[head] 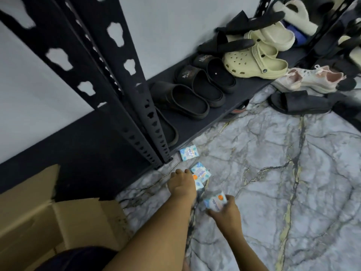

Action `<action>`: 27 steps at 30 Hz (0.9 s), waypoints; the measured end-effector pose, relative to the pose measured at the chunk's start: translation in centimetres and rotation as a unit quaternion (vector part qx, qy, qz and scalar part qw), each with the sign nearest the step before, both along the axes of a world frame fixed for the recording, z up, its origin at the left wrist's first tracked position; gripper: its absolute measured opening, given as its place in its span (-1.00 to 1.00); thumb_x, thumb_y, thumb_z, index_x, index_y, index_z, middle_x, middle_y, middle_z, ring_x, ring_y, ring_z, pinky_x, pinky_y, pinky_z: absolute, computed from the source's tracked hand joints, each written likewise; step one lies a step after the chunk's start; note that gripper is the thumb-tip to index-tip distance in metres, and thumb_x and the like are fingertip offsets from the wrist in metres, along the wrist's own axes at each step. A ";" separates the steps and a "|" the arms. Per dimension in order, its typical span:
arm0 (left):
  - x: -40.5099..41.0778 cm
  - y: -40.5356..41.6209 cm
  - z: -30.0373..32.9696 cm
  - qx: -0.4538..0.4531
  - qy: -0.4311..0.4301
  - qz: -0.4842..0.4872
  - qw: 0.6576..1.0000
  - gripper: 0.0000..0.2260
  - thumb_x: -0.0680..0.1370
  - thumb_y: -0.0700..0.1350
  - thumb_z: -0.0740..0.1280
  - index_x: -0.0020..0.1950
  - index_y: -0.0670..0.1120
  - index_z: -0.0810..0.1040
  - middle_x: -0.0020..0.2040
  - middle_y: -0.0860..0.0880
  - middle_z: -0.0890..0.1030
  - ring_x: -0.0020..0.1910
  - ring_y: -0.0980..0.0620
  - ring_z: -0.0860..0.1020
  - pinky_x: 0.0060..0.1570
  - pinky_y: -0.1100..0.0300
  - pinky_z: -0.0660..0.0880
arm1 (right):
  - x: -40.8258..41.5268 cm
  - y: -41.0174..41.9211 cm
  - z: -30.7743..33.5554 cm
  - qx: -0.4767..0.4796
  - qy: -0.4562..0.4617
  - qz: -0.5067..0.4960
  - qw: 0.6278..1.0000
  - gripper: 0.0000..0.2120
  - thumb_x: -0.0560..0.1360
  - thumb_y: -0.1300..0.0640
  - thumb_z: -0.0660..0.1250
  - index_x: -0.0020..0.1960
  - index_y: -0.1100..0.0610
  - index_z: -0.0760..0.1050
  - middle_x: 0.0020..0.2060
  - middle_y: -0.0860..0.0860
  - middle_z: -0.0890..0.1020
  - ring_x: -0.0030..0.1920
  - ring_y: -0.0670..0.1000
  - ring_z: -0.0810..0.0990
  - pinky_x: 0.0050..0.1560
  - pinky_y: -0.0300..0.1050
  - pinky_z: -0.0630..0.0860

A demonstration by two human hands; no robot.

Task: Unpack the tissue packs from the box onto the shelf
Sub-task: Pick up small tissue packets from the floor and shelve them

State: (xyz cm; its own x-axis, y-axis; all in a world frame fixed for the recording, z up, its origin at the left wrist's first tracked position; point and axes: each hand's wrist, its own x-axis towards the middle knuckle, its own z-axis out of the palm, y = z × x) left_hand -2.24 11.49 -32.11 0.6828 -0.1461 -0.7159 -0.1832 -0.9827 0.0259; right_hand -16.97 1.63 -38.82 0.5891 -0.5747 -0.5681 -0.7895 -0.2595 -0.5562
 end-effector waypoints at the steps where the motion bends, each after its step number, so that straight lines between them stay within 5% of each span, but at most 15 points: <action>1: 0.2 0.1 1.1 -0.011 0.007 0.013 1.000 -0.41 0.57 -0.09 0.36 0.53 -0.09 0.18 0.48 -0.19 0.28 0.44 -0.16 0.31 0.27 0.00 0.43 | 0.2 -0.3 1.2 0.008 -0.010 -0.019 1.000 -0.34 0.20 0.07 0.65 0.16 0.10 0.38 0.00 0.11 0.61 -0.08 0.11 0.59 -0.14 -0.04 0.52; 5: 2.0 1.3 6.9 -0.088 0.042 0.072 0.993 -0.34 0.49 0.00 0.43 0.50 -0.10 0.24 0.47 -0.18 0.34 0.42 -0.16 0.40 0.34 0.02 0.41 | 2.0 -1.3 7.9 0.035 -0.093 -0.061 0.993 -0.43 0.25 0.12 0.64 0.12 0.08 0.39 -0.06 0.05 0.62 -0.14 0.03 0.58 -0.23 -0.10 0.44; 9: 3.6 4.1 15.8 -0.172 0.037 0.095 0.980 -0.54 0.47 -0.04 0.42 0.32 -0.13 0.41 0.29 -0.14 0.54 0.23 -0.14 0.55 0.09 0.12 0.48 | 4.5 -1.5 15.5 0.065 -0.197 -0.036 0.978 -0.50 0.25 0.10 0.65 0.03 0.05 0.42 -0.13 0.04 0.66 -0.17 0.02 0.66 -0.14 0.09 0.61; 15: 1.9 11.1 27.9 -0.329 -0.065 0.118 0.935 -0.64 0.44 -0.06 0.46 0.18 -0.03 0.47 0.09 0.01 0.61 0.02 0.01 0.60 0.02 0.09 0.54 | 7.6 2.2 29.6 0.165 -0.347 0.058 0.921 -0.60 0.36 0.24 0.58 0.11 0.08 0.49 -0.09 0.03 0.70 -0.14 -0.08 0.70 -0.22 -0.22 0.60; 21: -2.6 20.2 37.2 -0.386 -0.173 0.138 0.896 -0.62 0.45 0.00 0.46 0.22 0.05 0.45 0.10 0.07 0.62 0.00 0.10 0.62 0.06 0.01 0.60 | 7.2 8.8 40.2 0.201 -0.423 0.160 0.869 -0.56 0.36 0.23 0.58 0.17 0.03 0.53 -0.01 -0.02 0.71 -0.01 -0.04 0.69 -0.05 -0.13 0.57; 27: -8.3 29.0 46.4 -0.402 -0.285 0.161 0.855 -0.62 0.50 0.06 0.42 0.28 0.11 0.41 0.04 0.20 0.56 -0.11 0.22 0.56 -0.14 0.32 0.51 | 6.4 16.8 49.7 0.216 -0.487 0.265 0.804 -0.51 0.32 0.27 0.58 0.17 0.03 0.53 0.03 -0.07 0.72 0.02 -0.09 0.70 -0.09 -0.23 0.61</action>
